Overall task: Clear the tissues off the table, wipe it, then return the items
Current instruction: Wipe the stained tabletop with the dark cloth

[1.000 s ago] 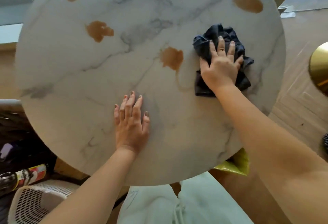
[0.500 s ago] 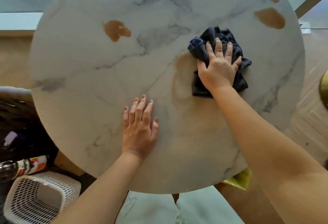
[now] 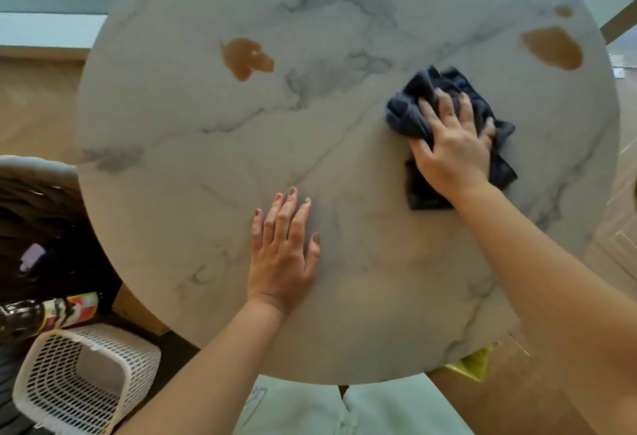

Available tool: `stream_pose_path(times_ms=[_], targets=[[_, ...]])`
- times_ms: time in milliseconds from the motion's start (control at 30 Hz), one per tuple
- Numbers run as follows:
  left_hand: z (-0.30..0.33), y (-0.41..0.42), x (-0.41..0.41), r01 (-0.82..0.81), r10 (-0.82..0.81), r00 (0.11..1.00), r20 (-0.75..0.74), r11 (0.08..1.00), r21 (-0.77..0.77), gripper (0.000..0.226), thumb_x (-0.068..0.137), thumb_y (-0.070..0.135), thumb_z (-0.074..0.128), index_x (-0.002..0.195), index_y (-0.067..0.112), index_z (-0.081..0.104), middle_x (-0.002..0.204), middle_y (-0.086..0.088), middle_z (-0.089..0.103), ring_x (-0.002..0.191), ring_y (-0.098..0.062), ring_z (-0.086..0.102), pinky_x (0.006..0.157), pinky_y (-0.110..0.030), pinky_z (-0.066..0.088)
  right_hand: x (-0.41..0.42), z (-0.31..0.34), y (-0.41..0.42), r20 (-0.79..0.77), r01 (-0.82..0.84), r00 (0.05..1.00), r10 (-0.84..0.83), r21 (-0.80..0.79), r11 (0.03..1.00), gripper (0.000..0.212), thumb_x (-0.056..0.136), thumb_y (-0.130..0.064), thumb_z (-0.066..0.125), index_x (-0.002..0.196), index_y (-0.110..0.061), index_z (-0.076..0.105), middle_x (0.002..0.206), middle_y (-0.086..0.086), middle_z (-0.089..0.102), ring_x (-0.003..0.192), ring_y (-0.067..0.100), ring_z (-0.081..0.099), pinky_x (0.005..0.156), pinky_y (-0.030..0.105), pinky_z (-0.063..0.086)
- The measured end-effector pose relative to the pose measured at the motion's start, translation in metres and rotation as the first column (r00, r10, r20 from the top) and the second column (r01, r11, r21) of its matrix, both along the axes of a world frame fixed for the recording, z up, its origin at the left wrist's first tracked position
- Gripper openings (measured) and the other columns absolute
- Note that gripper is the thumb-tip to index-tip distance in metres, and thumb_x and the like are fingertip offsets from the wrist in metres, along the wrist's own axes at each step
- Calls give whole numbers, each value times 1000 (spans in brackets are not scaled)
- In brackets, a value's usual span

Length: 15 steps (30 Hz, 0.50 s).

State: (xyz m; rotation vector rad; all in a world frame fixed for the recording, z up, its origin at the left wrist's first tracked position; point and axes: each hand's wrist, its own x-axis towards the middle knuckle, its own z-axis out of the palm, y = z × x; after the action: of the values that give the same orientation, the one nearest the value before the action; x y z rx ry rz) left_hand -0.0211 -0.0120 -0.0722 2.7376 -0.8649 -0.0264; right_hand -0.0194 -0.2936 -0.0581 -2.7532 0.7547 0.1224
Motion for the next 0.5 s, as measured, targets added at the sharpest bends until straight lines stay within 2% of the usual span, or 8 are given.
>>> stream_pose_path(times_ms=[67,133,200,267,300,367,433,500], targets=[[0,0,1,4,-4,1000,-3,1000,7,49,88,30,39,134,13,39,143,-10,41,136,-22,27,114,-42,12,41,0,22,14,-12,1000,12,22,1000,58,88,-43,40,143,-32,27,156,-4,13,144,24,2,110,58,0],[0,0,1,5,-5,1000,-8,1000,13,50,87,30,40,133,12,41,142,-12,41,136,-23,26,114,-43,12,51,-2,63,56,-158,986,155,63,985,60,84,-43,39,142,-30,31,155,-5,17,144,24,5,110,59,-1],[1,0,1,8,-8,1000,-2,1000,10,48,86,30,40,131,11,42,140,-14,44,134,-24,27,113,-42,12,18,-3,100,102,-338,938,331,57,940,62,78,-43,37,138,-29,39,152,-4,27,143,24,14,110,59,5],[1,1,0,5,-5,1000,3,1000,0,47,88,30,40,131,12,41,139,-14,44,135,-24,28,114,-42,13,-38,-3,110,115,-421,902,417,17,907,59,77,-43,38,134,-30,45,147,-4,37,140,22,24,110,56,14],[2,1,0,3,-3,1000,-4,1000,-6,48,88,30,40,132,12,41,141,-13,43,135,-24,27,114,-43,13,-65,-4,100,100,-403,910,401,-1,915,58,77,-43,39,134,-31,45,146,-4,39,139,21,26,110,54,16],[3,0,0,1,-2,1000,-17,1000,-11,50,87,30,40,133,12,43,142,-11,41,136,-23,27,114,-43,13,-96,-4,61,59,-250,966,252,-34,968,59,77,-44,39,135,-30,44,147,-2,38,138,22,28,108,54,19],[3,-1,0,-2,2,1000,-12,1000,-15,50,86,30,40,132,10,44,142,-12,42,135,-23,27,113,-43,13,-90,-2,17,11,-8,1000,9,-52,999,62,78,-44,37,138,-28,39,151,0,30,140,26,23,106,60,16],[2,0,0,-4,4,1000,-21,1000,-10,51,86,30,40,132,10,45,142,-12,42,135,-23,27,113,-43,13,-53,0,-8,-25,185,982,-185,-23,982,61,84,-46,36,142,-29,30,155,0,18,142,29,11,106,64,9]])
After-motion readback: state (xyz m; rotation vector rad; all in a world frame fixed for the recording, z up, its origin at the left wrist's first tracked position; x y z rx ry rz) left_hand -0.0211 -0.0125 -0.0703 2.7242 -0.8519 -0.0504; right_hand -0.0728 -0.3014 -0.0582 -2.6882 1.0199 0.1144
